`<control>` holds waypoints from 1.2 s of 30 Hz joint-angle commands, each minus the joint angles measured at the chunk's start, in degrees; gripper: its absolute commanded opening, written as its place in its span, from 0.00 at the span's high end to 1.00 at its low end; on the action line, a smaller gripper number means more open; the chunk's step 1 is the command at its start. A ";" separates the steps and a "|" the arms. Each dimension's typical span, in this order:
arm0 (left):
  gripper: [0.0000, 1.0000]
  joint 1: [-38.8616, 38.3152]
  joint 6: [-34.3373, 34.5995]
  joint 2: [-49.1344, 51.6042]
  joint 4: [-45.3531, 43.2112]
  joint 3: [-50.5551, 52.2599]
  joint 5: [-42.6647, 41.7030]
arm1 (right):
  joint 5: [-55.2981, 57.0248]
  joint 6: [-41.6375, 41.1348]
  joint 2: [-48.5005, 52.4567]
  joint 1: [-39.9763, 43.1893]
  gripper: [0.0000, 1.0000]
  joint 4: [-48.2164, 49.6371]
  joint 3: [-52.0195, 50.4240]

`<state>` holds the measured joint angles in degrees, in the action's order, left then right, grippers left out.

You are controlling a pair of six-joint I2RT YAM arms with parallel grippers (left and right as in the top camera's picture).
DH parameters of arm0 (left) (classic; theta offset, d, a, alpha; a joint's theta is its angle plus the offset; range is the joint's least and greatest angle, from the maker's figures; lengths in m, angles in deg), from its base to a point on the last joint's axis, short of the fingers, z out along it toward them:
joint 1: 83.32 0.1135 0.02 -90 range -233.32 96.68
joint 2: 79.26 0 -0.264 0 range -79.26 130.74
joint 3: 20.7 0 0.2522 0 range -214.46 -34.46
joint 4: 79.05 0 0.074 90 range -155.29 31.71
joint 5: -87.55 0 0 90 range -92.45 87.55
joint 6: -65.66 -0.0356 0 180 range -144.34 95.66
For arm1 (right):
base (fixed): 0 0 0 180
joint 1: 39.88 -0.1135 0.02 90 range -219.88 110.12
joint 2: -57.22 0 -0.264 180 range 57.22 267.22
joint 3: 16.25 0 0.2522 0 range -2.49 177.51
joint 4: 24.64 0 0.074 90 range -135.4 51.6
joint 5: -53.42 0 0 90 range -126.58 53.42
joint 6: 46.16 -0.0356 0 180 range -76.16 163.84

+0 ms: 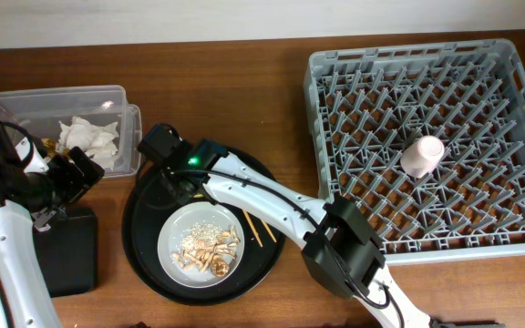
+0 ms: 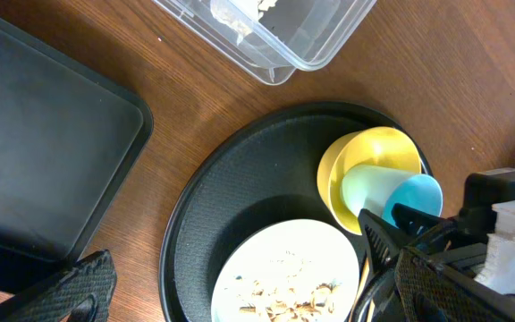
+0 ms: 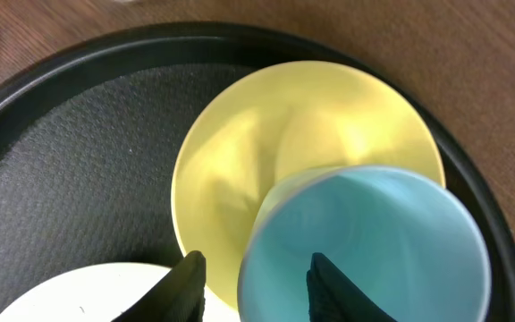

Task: Sort waste into correct bins and load items into the dishwasher rack
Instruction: 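Grasp the light-blue cup from the yellow bowl with the right gripper, then place the light-blue cup in the rack's back row and release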

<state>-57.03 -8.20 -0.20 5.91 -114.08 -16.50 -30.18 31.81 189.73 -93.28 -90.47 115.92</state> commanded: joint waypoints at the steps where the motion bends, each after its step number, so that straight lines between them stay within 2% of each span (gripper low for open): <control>1: 0.01 0.31 0.57 -0.55 0.04 -0.15 0.39 | -0.22 -0.42 0.02 -0.63 0.66 1.01 -1.38; 7: 0.01 0.31 0.57 -0.55 0.04 -0.15 0.39 | -0.17 -0.46 -0.07 -1.05 0.96 1.53 -0.83; 10: 0.00 0.31 0.57 -0.55 0.04 -0.15 0.39 | 1.40 -0.98 -0.96 -0.48 0.96 -1.31 2.97; 15: 0.01 0.31 0.57 -0.55 0.04 -0.15 0.39 | 11.91 -3.26 -5.84 4.46 0.96 -12.22 15.78; 17: 0.00 0.31 0.57 -0.55 0.02 -0.15 0.39 | 12.28 -3.23 -7.52 8.13 0.96 -16.70 20.63; 21: 0.01 0.31 0.57 -0.55 0.04 -0.15 0.39 | 7.13 -3.21 -10.49 21.49 0.96 -25.09 28.87; 23: 0.00 0.31 0.57 -0.55 0.04 -0.15 0.39 | -1.20 -2.08 -11.04 29.88 0.96 -27.74 30.47; 26: 0.01 0.31 0.57 -0.55 0.04 -0.15 0.39 | -21.05 2.51 -10.47 42.97 0.96 -29.44 29.83; 27: 0.01 0.31 0.57 -0.55 0.04 -0.15 0.39 | -31.08 3.96 -9.64 49.31 0.96 -30.05 28.96; 31: 0.01 0.31 0.57 -0.55 0.02 -0.15 0.39 | -51.28 10.78 -8.20 60.46 0.96 -30.01 24.30; 36: 0.00 0.31 0.57 -0.55 0.04 -0.15 0.39 | -67.54 13.75 -6.54 70.66 0.96 -24.68 11.74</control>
<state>-57.03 -8.20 -0.20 5.91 -114.08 -16.50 -79.41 41.86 181.69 -26.27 -118.03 134.17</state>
